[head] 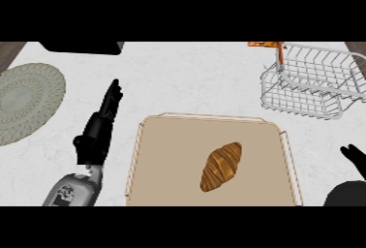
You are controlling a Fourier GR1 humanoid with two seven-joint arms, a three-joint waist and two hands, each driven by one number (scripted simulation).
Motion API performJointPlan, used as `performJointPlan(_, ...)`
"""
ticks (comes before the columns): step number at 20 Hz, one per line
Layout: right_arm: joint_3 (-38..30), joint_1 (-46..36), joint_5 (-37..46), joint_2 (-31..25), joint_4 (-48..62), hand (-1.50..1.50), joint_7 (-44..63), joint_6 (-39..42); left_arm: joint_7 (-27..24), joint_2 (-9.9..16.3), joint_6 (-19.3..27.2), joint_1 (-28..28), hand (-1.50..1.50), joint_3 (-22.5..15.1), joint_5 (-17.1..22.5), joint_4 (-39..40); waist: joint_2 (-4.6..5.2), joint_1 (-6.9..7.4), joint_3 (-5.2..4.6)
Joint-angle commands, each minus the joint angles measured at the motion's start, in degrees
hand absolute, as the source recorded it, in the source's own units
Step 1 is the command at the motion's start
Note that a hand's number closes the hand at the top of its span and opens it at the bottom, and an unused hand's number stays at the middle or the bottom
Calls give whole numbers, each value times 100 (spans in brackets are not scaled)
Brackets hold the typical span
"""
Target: Pick the croissant from the tray and place it in the tiered basket
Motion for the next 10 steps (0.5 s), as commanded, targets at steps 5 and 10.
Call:
performJointPlan(5, 823, -1232, -98, -89, -875, -150, 1959, 324, -42, -75, 48, -102, 0, -5, -88, 137, -3, 64, 15)
performJointPlan(10, 1362, -1802, 82, -92, -744, -150, 2410, 454, 130, -65, -17, -172, 0, 68, 9, 97, -46, -29, 17)
